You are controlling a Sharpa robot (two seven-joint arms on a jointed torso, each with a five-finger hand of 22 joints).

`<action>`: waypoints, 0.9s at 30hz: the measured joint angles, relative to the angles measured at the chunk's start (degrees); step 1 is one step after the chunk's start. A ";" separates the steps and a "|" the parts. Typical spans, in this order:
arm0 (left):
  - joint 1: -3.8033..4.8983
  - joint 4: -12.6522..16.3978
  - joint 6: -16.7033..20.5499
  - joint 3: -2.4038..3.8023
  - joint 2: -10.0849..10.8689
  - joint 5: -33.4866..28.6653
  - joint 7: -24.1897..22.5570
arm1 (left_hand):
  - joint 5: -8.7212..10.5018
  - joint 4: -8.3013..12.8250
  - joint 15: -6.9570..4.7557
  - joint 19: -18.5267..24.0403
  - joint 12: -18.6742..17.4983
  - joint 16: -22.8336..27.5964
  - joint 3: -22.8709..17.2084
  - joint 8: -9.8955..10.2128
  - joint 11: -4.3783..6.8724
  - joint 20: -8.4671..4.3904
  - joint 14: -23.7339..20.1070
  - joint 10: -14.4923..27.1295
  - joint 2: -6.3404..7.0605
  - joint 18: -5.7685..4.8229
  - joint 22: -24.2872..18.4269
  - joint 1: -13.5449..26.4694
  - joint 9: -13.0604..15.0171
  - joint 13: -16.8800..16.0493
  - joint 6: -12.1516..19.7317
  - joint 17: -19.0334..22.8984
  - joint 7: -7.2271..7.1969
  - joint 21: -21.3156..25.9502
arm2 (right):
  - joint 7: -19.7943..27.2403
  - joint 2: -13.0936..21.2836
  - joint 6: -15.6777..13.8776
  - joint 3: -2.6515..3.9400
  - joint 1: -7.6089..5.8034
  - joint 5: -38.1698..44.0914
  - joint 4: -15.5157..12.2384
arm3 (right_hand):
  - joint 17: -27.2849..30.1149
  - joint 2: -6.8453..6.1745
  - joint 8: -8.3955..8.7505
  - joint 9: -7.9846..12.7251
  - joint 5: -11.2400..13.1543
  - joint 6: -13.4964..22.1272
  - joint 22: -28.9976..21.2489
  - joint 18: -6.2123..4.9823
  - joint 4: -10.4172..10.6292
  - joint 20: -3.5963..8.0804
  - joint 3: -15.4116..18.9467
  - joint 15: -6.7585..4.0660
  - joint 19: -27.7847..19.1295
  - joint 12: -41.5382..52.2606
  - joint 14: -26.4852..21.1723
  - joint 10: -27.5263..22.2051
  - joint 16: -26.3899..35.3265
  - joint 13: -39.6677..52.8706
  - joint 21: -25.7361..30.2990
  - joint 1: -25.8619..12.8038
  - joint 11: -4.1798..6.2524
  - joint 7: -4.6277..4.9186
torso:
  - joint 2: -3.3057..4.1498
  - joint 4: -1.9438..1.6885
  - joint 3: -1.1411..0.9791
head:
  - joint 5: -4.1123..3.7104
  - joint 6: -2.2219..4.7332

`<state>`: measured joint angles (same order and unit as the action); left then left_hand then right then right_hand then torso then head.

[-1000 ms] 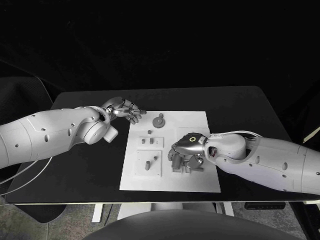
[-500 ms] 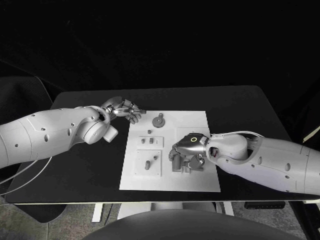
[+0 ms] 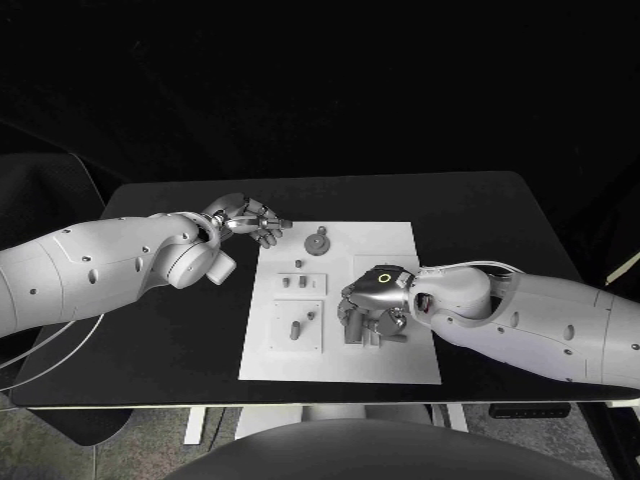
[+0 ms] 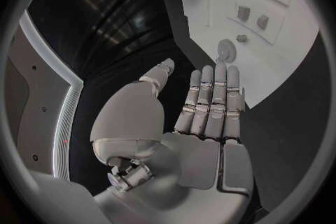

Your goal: Assemble the parts on the task board

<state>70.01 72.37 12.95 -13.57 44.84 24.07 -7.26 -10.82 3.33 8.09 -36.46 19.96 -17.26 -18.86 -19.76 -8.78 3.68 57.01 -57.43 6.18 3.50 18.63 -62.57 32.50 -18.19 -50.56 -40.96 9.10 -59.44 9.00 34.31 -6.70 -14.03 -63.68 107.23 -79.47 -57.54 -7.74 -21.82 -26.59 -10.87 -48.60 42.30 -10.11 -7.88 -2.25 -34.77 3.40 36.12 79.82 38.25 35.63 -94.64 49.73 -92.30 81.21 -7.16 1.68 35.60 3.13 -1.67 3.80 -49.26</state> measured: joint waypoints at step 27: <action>0.07 0.00 0.01 0.00 -0.01 0.02 0.20 | 0.00 0.00 0.00 0.00 0.00 0.00 0.00 0.00 0.00 0.00 0.00 0.00 0.00 0.00 0.02 0.00 0.00 0.00 0.00 0.05 0.00 0.00 | 0.10 -1.04 0.10 0.05 0.16 1.24 1.38 | 0.32 -1.35 1.21 0.26 0.00 0.42 -0.44 0.81 -0.11 -0.10 -1.15 0.29 -1.94 -0.69 -2.32 -1.53 0.00 -1.28 0.36 -0.06 -0.31 -0.10 | 0.04 0.00 0.04 | 0.02 -0.16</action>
<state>70.08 72.37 12.96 -13.57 44.83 24.09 -7.06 -10.82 3.33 8.09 -36.46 19.96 -17.26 -18.86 -19.76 -8.78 3.68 57.01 -57.43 6.18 3.50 18.65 -62.57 32.50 -18.20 -50.56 -40.91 9.10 -59.44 9.11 33.27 -6.59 -13.98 -63.52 108.47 -78.09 -57.22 -9.08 -20.61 -26.33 -10.87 -48.18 41.86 -9.29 -7.99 -2.35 -35.93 3.69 34.18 79.13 35.92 34.10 -94.63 48.44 -91.94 81.14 -7.48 1.58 35.64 3.13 -1.63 3.82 -49.43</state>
